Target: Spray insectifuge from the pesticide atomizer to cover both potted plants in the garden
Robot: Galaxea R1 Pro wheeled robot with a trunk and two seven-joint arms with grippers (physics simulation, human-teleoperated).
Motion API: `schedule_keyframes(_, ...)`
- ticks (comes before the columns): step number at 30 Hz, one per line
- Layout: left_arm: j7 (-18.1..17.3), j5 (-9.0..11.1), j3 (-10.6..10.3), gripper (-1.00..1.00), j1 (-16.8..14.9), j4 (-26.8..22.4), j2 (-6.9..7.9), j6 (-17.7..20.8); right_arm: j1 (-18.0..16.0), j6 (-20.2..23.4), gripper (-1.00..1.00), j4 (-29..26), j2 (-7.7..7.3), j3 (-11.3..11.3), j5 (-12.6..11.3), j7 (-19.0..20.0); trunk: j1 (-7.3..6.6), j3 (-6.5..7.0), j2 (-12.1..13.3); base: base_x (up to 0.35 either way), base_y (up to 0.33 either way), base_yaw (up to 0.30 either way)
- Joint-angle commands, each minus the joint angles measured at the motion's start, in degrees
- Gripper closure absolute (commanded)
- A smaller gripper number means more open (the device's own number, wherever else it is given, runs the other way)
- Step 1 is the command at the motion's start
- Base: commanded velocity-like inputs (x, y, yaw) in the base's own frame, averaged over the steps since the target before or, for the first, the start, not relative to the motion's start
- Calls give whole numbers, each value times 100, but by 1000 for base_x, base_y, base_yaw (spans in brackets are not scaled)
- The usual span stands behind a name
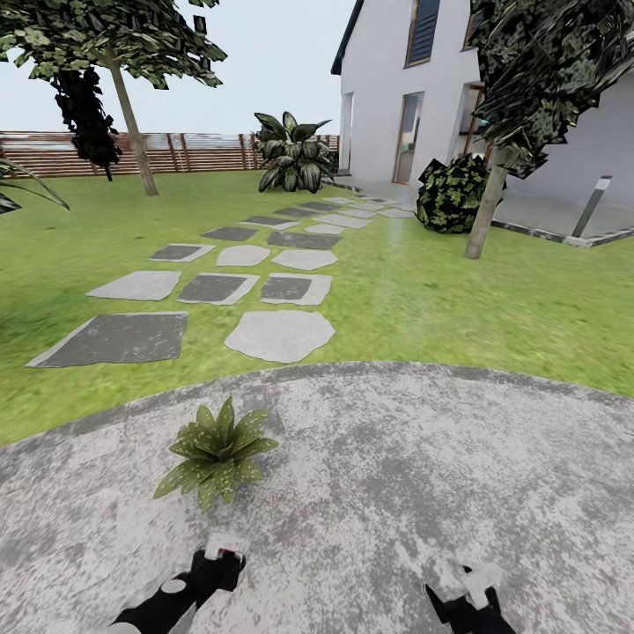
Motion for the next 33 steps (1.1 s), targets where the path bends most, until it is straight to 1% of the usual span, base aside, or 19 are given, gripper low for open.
schedule_keyframes(1, 146, -3, 23, 100, 164, 0, -7, -225, 22, -34, -100, 3, 5, 40, -130, -199, -1, -4, -2, 0, 0, 0)
schedule_keyframes(2, 260, 13, 23, 100, 281, -3, -10, -342, 35, -37, -100, 6, 20, 39, -248, -272, -1, -4, -2, 0, 0, 0)
schedule_keyframes(3, 478, 29, 23, 100, 413, -6, -12, -461, 45, -37, -100, 9, 87, 38, -478, -349, -1, -4, -2, 0, 0, 0)
schedule_keyframes(4, 620, 39, 23, 100, 466, -3, -13, -509, 50, -37, -100, 10, 148, 38, -642, -402, -1, -4, -2, 0, 0, 0)
schedule_keyframes(5, 793, 47, 23, 100, 516, -1, -12, -549, 57, -34, -100, 11, 236, 37, -887, -506, -1, -4, -2, 0, 0, 0)
schedule_keyframes(7, 927, 57, 23, 100, 567, -4, 10, -579, 77, -42, -100, 11, 351, 43, -1125, -677, -1, -4, -2, 0, 0, 0)
schedule_keyframes(8, 952, 58, 23, 100, 596, -2, 20, -586, 97, -50, -100, 11, 393, 44, -1169, -717, -1, -4, -2, 0, 0, 0)
schedule_keyframes(11, 996, 66, 37, 100, 711, -16, 33, -596, 192, -124, -100, 13, 447, 52, -1219, -750, -1, -4, -2, 0, 0, 0)
schedule_keyframes(13, 1011, 133, 75, 100, 751, -21, 27, -594, 225, -154, -100, 13, 462, 65, -1205, -735, -1, -4, -2, 0, 0, 0)
schedule_keyframes(14, 1016, 304, 144, 100, 768, -13, 27, -597, 237, -170, -100, 12, 468, 70, -1194, -729, -1, -4, -2, 0, 0, 0)
schedule_keyframes(17, 1017, 439, 174, 100, 778, -9, 74, -599, 241, -175, -100, 12, 467, 72, -1191, -735, -1, -4, -2, 0, 0, 0)
schedule_keyframes(22, 1013, 475, 173, 100, 787, -8, 116, -614, 241, -167, -100, 11, 476, 66, -1205, -763, -1, -4, -2, 0, 0, 0)
schedule_keyframes(23, 1017, 478, 176, 100, 792, -8, 143, -616, 241, -169, -100, 11, 480, 68, -1204, -766, -1, -4, -2, 0, 0, 0)
schedule_keyframes(25, 1013, 478, 172, 100, 796, -8, 156, -621, 241, -175, -100, 11, 465, 60, -1212, -773, -1, -4, -2, 0, 0, 0)
schedule_keyframes(26, 1011, 481, 167, 100, 797, -4, 159, -624, 241, -174, -100, 10, 418, 49, -1223, -778, -1, -4, -2, 0, 0, 0)
schedule_keyframes(27, 1010, 486, 166, 100, 797, -2, 160, -625, 241, -169, -100, 7, 408, 45, -1227, -779, -1, -4, -2, 0, 0, 0)
schedule_keyframes(28, 1016, 492, 164, 100, 798, 0, 161, -626, 241, -167, -100, 10, 436, 51, -1223, -776, -1, -4, -2, 0, 0, -42)
schedule_keyframes(33, 1018, 481, 172, 100, 799, -4, 168, -626, 241, -164, -100, 11, 436, 55, -1219, -772, -1, -4, -2, 0, 0, -219)
